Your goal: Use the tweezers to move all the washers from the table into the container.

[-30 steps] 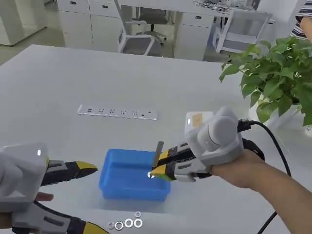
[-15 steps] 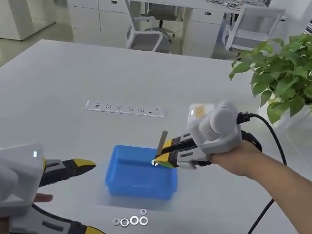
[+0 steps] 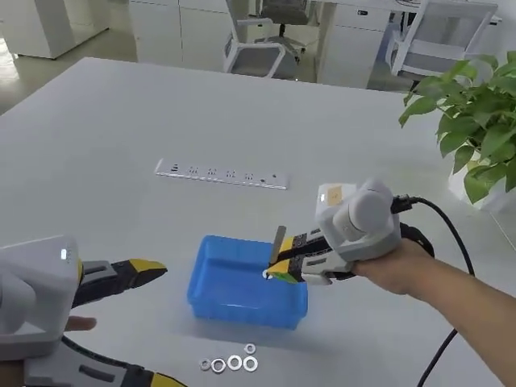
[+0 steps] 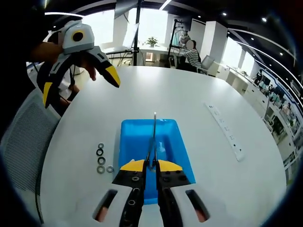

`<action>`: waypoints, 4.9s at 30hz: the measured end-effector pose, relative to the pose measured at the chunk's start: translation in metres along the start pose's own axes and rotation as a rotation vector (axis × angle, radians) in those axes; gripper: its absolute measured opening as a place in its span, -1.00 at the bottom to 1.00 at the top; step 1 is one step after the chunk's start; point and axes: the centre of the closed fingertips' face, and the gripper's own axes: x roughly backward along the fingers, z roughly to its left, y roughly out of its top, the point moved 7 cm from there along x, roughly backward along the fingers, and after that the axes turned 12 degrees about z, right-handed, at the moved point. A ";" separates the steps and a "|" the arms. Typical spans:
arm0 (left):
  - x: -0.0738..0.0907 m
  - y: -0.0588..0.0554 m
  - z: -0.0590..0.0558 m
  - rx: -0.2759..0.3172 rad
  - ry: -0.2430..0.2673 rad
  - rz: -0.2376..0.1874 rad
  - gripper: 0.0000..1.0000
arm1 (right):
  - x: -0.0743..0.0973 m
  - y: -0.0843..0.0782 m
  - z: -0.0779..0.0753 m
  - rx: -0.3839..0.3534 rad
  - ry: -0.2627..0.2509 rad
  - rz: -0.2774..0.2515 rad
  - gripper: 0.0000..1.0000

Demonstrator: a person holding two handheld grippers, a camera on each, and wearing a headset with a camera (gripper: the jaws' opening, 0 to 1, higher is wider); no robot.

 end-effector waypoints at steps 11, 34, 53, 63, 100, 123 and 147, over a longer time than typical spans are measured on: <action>-0.001 0.001 0.004 -0.010 0.003 0.001 0.98 | -0.017 -0.016 0.003 -0.003 0.027 0.027 -0.82; -0.020 0.014 0.014 -0.039 -0.020 0.006 0.76 | -0.029 -0.029 0.009 -0.015 0.060 0.062 -0.82; -0.060 0.050 0.036 -0.195 -0.101 0.024 0.12 | -0.029 -0.028 0.009 0.000 0.057 0.068 -0.81; -0.082 0.061 0.042 -0.231 -0.111 0.030 -0.08 | -0.030 -0.029 0.009 0.000 0.054 0.061 -0.81; -0.115 0.079 0.050 -0.337 -0.134 0.028 -0.87 | -0.030 -0.031 0.009 0.050 0.059 0.065 -0.79; -0.100 0.091 0.050 -0.353 -0.119 -0.004 -0.88 | -0.016 -0.022 0.010 0.032 0.020 0.051 -0.65; -0.079 0.105 0.038 -0.345 -0.124 -0.013 -0.89 | 0.030 -0.021 0.026 -0.070 -0.061 0.007 -0.45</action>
